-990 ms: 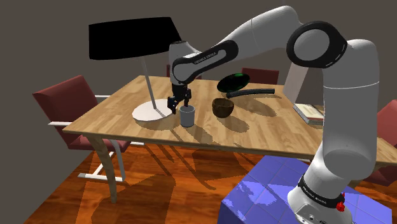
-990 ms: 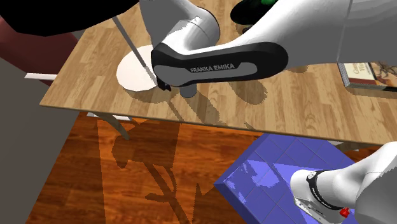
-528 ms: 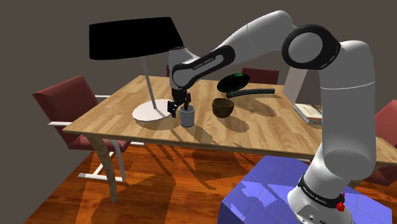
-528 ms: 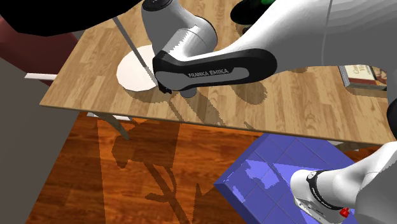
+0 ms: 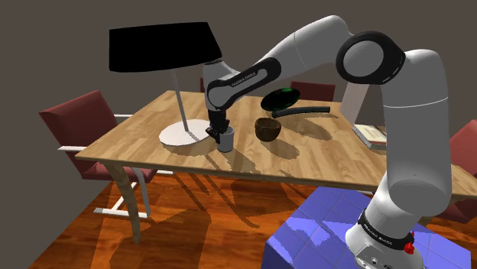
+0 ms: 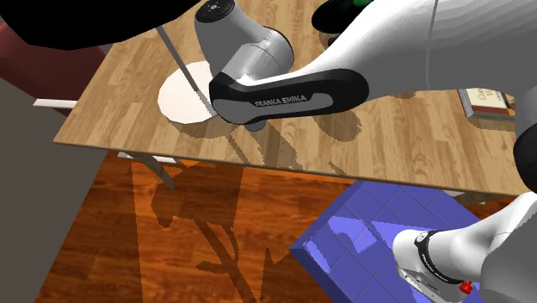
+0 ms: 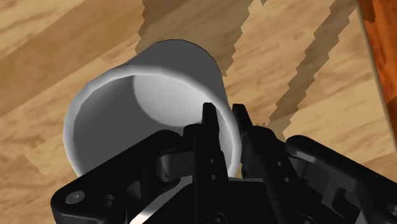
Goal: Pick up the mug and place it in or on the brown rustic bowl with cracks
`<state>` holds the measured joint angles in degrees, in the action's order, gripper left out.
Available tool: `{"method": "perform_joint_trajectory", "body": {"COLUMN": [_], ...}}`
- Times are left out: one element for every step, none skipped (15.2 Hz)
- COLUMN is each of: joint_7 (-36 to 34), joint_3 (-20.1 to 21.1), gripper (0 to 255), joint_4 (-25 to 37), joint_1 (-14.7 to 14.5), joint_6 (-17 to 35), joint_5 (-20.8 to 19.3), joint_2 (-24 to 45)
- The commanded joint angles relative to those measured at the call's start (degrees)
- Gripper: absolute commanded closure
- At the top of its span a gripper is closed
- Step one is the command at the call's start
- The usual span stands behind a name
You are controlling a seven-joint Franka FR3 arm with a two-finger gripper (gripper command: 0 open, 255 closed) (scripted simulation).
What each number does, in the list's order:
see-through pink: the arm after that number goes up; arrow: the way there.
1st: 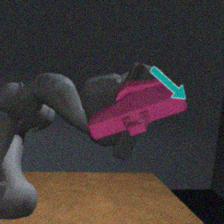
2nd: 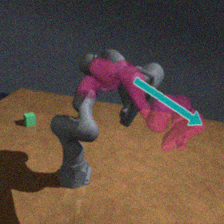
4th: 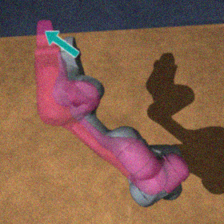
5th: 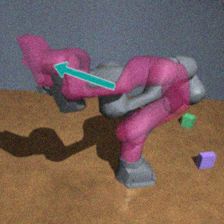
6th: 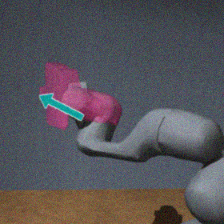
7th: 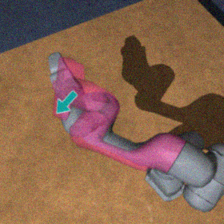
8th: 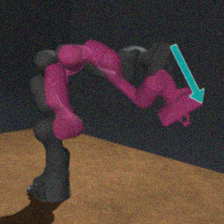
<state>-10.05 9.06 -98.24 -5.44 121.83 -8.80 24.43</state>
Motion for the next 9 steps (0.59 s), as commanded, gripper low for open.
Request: {"method": "perform_joint_trajectory", "body": {"joint_7": [0.0,0.0,0.1,-0.2,-0.1,0.0,0.1,0.2,0.3], "joint_3": [0.0,0.0,-0.1,0.1,0.1,0.2,0.2,0.2,0.3], "gripper": [255,255,255,255,255,255,255,255,255], "joint_4": [-0.3,-0.5,-0.6,0.5,0.8,1.2,1.5,1.9,2.2], "joint_1": [0.0,0.0,0.1,-0.2,-0.2,-0.2,-0.1,-0.1,-0.1], "joint_6": [-0.4,-0.2,-0.1,-1.6,-2.3,-2.9,-3.5,-4.2,-4.8], "joint_5": [0.0,0.0,0.0,0.2,0.3,0.3,0.4,0.5,0.6], "joint_2": [0.2,0.2,0.1,-0.2,-0.5,-0.9,-1.2,-1.5,-1.7]}}
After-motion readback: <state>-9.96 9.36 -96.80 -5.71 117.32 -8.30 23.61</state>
